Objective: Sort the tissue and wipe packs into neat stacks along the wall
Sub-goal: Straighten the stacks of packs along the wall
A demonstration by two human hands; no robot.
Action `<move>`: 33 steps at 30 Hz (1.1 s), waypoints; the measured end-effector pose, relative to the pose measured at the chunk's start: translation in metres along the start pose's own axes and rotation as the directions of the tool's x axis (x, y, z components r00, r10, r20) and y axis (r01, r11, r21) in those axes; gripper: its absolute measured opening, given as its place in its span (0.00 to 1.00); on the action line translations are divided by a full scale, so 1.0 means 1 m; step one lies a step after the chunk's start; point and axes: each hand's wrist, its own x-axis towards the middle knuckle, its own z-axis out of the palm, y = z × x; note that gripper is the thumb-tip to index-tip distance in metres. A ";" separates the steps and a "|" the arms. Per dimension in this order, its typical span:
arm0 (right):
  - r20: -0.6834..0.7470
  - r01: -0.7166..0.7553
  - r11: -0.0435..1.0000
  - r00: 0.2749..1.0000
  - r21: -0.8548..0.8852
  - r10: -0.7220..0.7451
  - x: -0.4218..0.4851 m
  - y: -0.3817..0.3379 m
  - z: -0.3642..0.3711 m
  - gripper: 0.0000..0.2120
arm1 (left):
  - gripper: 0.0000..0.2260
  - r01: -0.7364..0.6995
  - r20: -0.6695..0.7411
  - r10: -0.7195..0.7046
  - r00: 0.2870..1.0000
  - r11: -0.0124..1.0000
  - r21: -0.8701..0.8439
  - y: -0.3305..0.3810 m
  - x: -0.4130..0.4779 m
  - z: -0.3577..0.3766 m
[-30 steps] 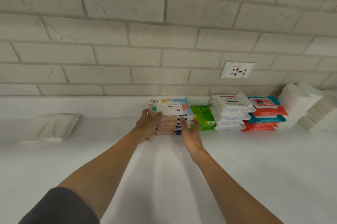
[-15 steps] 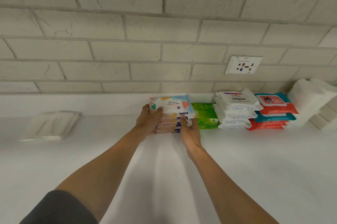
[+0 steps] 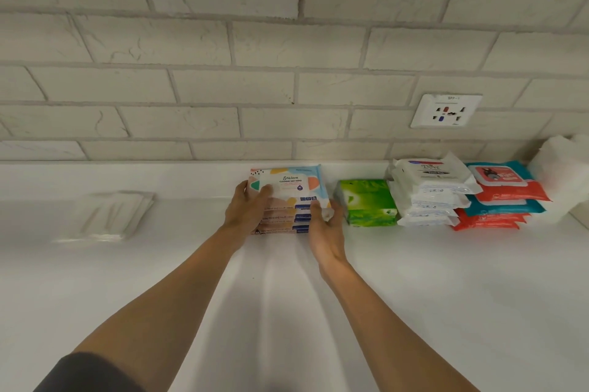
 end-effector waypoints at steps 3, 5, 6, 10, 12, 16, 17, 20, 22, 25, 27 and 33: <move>0.000 -0.029 0.994 1.000 -0.102 0.029 0.005 -0.009 0.003 0.21 | 0.31 0.017 -0.005 -0.017 1.000 1.000 -0.006 -0.004 0.002 -0.010; 0.024 -0.015 0.973 0.999 -0.231 0.021 0.010 -0.012 0.009 0.25 | 0.29 0.021 -0.004 -0.021 1.000 1.000 -0.017 -0.005 0.001 -0.014; 0.021 -0.013 0.961 1.000 -0.277 0.020 0.012 -0.014 0.012 0.27 | 0.27 0.018 -0.004 -0.018 1.000 1.000 -0.019 -0.005 0.001 -0.015; -0.022 0.050 0.935 0.998 -0.352 -0.061 0.022 -0.013 0.017 0.34 | 0.24 -0.014 0.002 0.014 1.000 1.000 -0.019 -0.006 0.001 -0.016; -0.014 0.074 0.963 0.997 -0.259 -0.080 0.021 -0.017 0.018 0.33 | 0.23 -0.025 0.009 0.025 1.000 0.999 -0.022 -0.007 0.001 -0.016; 0.044 0.110 0.981 0.994 -0.160 -0.104 0.023 -0.022 0.015 0.24 | 0.20 -0.057 0.024 0.057 0.998 0.998 -0.005 -0.010 0.001 -0.020; 0.063 0.124 0.978 0.991 -0.166 -0.115 0.024 -0.023 0.015 0.23 | 0.20 -0.072 0.027 0.072 0.997 0.997 0.005 -0.011 0.002 -0.021; 0.127 0.137 0.973 0.985 -0.184 -0.114 0.024 -0.026 0.022 0.18 | 0.19 -0.111 0.020 0.110 0.994 0.993 0.030 -0.013 0.003 -0.030; 0.162 0.132 0.971 0.982 -0.201 -0.100 0.022 -0.027 0.029 0.18 | 0.18 -0.120 0.008 0.120 0.993 0.992 0.043 -0.016 0.004 -0.038; 0.188 0.142 0.965 0.977 -0.222 -0.100 0.018 -0.029 0.039 0.18 | 0.18 -0.132 -0.007 0.132 0.991 0.990 0.055 -0.021 0.006 -0.052; 0.203 0.141 0.962 0.975 -0.235 -0.093 0.015 -0.030 0.049 0.18 | 0.19 -0.138 -0.013 0.139 0.990 0.989 0.062 -0.023 0.008 -0.062; 0.241 0.134 0.958 0.968 -0.253 -0.072 0.008 -0.031 0.075 0.20 | 0.14 -0.100 0.007 0.100 0.995 0.995 -0.001 -0.031 0.014 -0.092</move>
